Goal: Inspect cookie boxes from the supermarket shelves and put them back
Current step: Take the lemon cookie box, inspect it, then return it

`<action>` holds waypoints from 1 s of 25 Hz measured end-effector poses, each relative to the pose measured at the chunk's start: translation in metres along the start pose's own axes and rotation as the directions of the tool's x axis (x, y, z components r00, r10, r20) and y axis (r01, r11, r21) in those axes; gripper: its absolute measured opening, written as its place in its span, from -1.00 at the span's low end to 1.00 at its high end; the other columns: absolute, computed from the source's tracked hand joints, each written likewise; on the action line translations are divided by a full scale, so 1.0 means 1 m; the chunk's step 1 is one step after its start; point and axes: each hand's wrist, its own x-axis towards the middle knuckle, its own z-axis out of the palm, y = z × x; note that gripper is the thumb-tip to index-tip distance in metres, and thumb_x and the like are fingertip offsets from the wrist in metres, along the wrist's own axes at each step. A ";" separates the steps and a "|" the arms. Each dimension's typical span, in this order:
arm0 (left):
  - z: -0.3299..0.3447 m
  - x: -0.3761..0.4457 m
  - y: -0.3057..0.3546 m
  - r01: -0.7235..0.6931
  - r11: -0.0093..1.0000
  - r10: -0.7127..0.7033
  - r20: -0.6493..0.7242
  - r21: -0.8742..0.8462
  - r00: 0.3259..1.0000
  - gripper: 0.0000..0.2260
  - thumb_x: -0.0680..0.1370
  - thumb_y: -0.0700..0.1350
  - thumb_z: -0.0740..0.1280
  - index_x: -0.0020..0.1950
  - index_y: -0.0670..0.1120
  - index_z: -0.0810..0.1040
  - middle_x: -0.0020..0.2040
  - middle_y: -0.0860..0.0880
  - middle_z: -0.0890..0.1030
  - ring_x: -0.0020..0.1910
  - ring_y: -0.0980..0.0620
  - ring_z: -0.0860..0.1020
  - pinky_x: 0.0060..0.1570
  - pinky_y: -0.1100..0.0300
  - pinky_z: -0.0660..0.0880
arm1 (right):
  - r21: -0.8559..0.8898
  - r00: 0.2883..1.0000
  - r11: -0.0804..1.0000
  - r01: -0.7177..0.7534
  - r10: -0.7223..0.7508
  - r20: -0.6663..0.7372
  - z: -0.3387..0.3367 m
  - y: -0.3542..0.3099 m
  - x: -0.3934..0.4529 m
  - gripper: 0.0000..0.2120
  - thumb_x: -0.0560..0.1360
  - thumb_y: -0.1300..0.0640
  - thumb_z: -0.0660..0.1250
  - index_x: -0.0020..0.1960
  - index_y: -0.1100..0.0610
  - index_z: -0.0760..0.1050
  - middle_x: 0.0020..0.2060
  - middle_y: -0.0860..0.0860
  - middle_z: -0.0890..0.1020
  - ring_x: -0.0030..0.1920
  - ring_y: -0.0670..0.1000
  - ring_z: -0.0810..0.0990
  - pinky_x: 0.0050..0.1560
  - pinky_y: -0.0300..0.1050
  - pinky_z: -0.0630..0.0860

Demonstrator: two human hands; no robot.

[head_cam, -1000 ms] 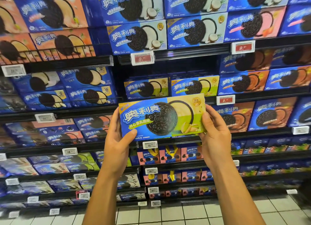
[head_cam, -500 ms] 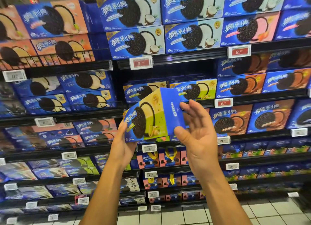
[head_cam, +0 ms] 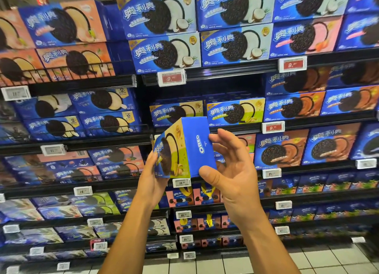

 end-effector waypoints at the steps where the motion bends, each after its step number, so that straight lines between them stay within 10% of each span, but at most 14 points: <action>1: -0.001 0.001 0.001 -0.004 1.000 0.004 -0.005 0.007 1.000 -0.52 0.54 0.05 0.30 0.45 -0.06 0.43 0.33 -0.16 0.57 0.23 -0.09 0.61 0.02 0.04 0.63 | -0.001 1.000 1.000 -0.003 0.003 0.000 -0.001 0.002 0.000 -0.40 0.27 -0.13 0.61 0.27 -0.25 0.53 0.23 -0.12 0.62 0.28 -0.06 0.55 0.12 -0.04 0.61; 7: 0.001 0.005 0.020 -0.196 0.975 0.200 -0.030 0.101 0.979 -0.58 0.52 -0.04 0.32 0.39 -0.01 0.46 0.23 -0.04 0.64 0.16 0.02 0.64 -0.02 0.16 0.62 | 0.029 0.997 0.997 -0.071 0.072 -0.030 -0.036 0.008 0.011 -0.44 0.38 0.27 0.48 0.32 -0.09 0.53 0.28 -0.05 0.61 0.28 0.02 0.59 0.10 -0.16 0.59; 12: 0.021 -0.006 0.042 -0.405 0.862 0.415 0.034 0.303 0.909 -0.52 0.43 -0.06 0.53 0.31 0.05 0.48 0.13 0.10 0.68 0.13 0.06 0.65 -0.03 0.23 0.60 | -0.051 0.948 0.963 -0.265 0.251 -0.195 -0.065 0.028 0.010 -0.72 0.58 0.01 0.33 0.27 -0.19 0.57 0.24 0.00 0.65 0.29 0.19 0.58 -0.20 -0.35 0.57; 17: 0.047 -0.021 0.054 -0.572 0.689 0.522 0.242 0.445 0.818 -0.48 0.31 -0.07 0.55 0.22 0.26 0.54 0.21 0.20 0.62 0.27 0.12 0.55 0.19 0.23 0.53 | -0.136 0.940 0.947 -0.291 0.256 -0.225 -0.083 0.039 0.001 -0.54 0.53 -0.14 0.35 0.39 -0.03 0.50 0.27 -0.05 0.63 0.33 0.03 0.55 0.33 0.00 0.44; 25: 0.058 -0.025 0.052 -0.589 0.648 0.530 0.270 0.483 0.804 -0.44 0.35 -0.23 0.50 0.26 0.20 0.51 0.22 0.15 0.62 0.28 0.06 0.55 0.22 0.14 0.54 | -0.190 0.944 0.944 -0.268 0.217 -0.249 -0.091 0.042 0.004 -0.57 0.55 -0.07 0.28 0.40 -0.03 0.47 0.26 -0.06 0.64 0.31 0.02 0.57 0.19 -0.07 0.49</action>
